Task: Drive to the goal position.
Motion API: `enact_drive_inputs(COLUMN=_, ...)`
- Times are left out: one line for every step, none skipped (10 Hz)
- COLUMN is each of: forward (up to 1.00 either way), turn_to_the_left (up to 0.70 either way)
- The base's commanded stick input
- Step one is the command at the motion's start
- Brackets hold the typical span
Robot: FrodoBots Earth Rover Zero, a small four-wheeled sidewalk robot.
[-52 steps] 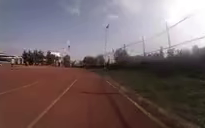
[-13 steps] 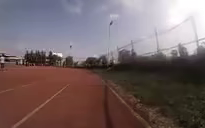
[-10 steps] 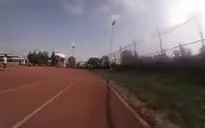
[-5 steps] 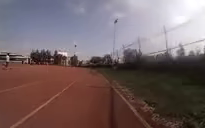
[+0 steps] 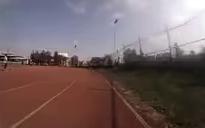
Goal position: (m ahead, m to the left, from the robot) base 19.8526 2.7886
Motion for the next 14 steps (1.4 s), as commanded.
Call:
enact_drive_inputs(forward=0.5, turn_to_the_left=0.0)
enact_drive_inputs(forward=0.5, turn_to_the_left=0.0)
enact_drive_inputs(forward=0.5, turn_to_the_left=0.0)
enact_drive_inputs(forward=0.5, turn_to_the_left=0.0)
enact_drive_inputs(forward=0.5, turn_to_the_left=0.0)
enact_drive_inputs(forward=0.5, turn_to_the_left=0.0)
enact_drive_inputs(forward=0.5, turn_to_the_left=0.0)
enact_drive_inputs(forward=0.5, turn_to_the_left=0.0)
enact_drive_inputs(forward=0.5, turn_to_the_left=0.0)
enact_drive_inputs(forward=0.5, turn_to_the_left=0.0)
enact_drive_inputs(forward=0.5, turn_to_the_left=0.0)
enact_drive_inputs(forward=0.5, turn_to_the_left=0.0)
enact_drive_inputs(forward=0.5, turn_to_the_left=0.0)
enact_drive_inputs(forward=0.5, turn_to_the_left=0.0)
